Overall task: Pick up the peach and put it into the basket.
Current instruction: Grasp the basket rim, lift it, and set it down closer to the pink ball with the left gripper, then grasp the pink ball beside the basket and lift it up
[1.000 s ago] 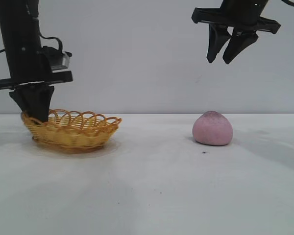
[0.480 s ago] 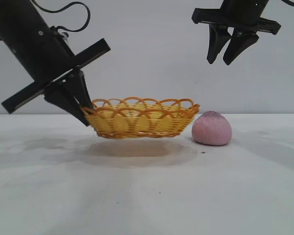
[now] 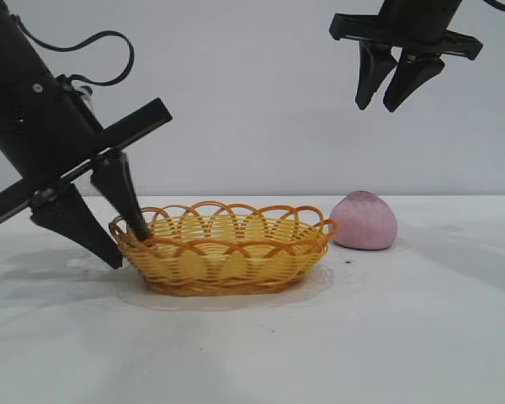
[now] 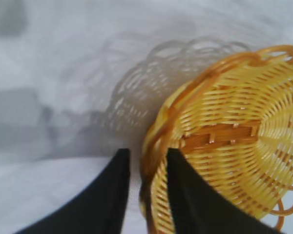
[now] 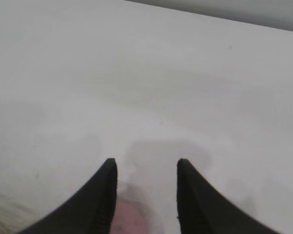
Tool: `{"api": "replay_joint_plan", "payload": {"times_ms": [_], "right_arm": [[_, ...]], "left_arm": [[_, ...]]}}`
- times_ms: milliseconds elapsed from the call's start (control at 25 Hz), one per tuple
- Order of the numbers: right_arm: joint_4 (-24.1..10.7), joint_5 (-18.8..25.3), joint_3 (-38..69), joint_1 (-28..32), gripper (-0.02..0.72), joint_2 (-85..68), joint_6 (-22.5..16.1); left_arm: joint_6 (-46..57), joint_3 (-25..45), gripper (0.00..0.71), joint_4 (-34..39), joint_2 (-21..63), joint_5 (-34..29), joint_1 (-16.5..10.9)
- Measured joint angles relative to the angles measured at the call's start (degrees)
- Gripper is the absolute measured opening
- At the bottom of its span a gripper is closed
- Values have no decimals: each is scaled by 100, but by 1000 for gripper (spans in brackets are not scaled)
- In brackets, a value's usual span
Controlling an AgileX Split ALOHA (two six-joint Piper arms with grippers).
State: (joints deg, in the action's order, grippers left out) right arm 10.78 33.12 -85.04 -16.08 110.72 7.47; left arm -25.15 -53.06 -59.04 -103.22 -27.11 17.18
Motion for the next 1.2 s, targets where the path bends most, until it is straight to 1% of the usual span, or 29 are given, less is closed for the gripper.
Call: {"api": "replay_joint_plan", "payload": {"times_ms": [40, 80, 160, 240, 280, 400, 440, 520, 680, 840, 920, 1000, 1120, 1200], "right_arm": [[0, 14, 0, 0, 236, 0, 0], [0, 38, 0, 0, 236, 0, 11], [0, 79, 0, 0, 236, 0, 22], [22, 119, 0, 0, 236, 0, 45], [36, 130, 0, 0, 236, 0, 56], [87, 144, 0, 0, 236, 0, 86], [109, 144, 0, 0, 236, 0, 86], [109, 144, 0, 0, 236, 0, 95], [112, 148, 0, 0, 236, 0, 95], [145, 157, 0, 0, 236, 0, 122], [202, 157, 0, 0, 236, 0, 174], [222, 157, 0, 0, 236, 0, 221], [245, 171, 0, 0, 236, 0, 230], [260, 171, 0, 0, 236, 0, 243]], "left_arm": [[0, 0, 393, 157, 104, 0, -76], [0, 0, 377, 388, 197, -13, -143], [0, 0, 377, 957, 437, -86, -351], [187, 4, 377, 1863, 639, -288, -547], [416, 4, 377, 2453, 737, -435, -626], [1329, 25, 377, 4242, 982, -722, -675], [1690, 25, 377, 4695, 1083, -767, -675], [2093, 25, 377, 5172, 1281, -835, -684], [2308, 325, 377, 5390, 1916, -861, -684], [2349, 975, 377, 5623, 3115, -1024, -684], [2349, 1298, 377, 5704, 3782, -1238, -684], [2349, 1522, 377, 5740, 4485, -1604, -684], [2349, 1770, 377, 5790, 5394, -2191, -684], [2349, 1916, 377, 5825, 5961, -2460, -684]]}}
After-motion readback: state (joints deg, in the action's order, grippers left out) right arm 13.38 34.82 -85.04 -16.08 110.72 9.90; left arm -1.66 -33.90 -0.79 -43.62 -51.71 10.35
